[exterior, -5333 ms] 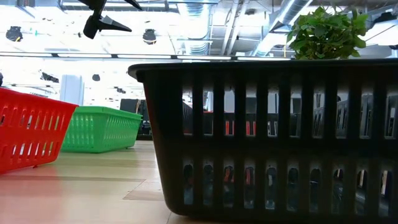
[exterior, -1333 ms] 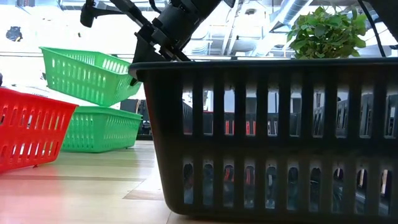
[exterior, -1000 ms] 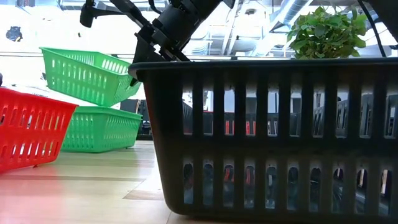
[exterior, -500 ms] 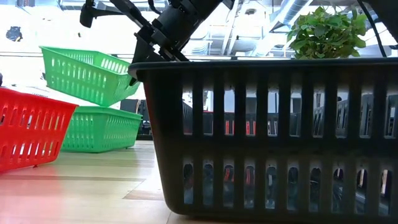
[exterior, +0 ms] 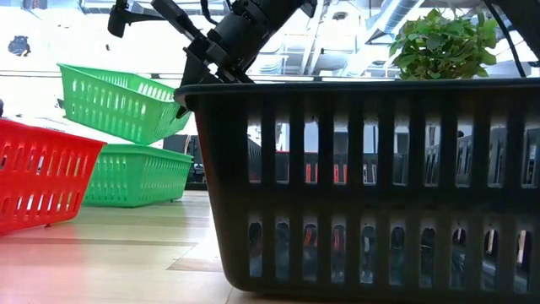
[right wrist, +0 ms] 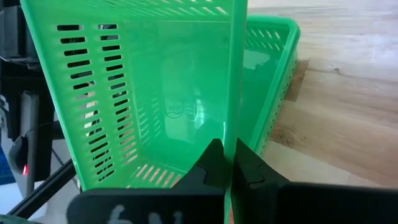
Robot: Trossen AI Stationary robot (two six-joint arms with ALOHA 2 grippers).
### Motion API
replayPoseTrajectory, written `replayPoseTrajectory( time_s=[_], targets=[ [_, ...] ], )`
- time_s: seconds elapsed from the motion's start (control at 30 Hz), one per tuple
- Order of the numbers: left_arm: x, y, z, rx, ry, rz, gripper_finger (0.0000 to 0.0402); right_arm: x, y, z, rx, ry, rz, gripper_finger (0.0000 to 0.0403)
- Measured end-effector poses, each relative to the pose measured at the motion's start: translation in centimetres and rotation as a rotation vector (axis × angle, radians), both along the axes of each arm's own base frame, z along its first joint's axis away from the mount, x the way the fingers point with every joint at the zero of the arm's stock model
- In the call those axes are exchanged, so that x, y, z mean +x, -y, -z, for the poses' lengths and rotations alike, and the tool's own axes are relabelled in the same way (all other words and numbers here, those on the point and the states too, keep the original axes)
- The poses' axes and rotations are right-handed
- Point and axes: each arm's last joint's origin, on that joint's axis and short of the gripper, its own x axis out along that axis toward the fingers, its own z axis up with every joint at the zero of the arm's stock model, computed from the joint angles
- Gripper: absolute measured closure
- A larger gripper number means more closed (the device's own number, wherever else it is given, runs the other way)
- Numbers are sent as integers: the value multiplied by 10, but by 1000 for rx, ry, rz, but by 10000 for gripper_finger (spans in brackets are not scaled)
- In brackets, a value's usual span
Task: Stack baskets by color
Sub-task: Stack the bottom green bin on top of the top green bin
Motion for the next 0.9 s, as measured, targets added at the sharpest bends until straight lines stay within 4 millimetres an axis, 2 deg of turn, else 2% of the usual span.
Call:
replayPoseTrajectory(
  time_s=[0.73, 0.9],
  targets=[
    [0, 0, 0, 4, -2, -9, 112, 0, 2, 0, 3, 0, -3, 372],
    [0, 0, 0, -4, 2, -9, 112, 9, 4, 16, 36, 18, -30, 379]
  ],
)
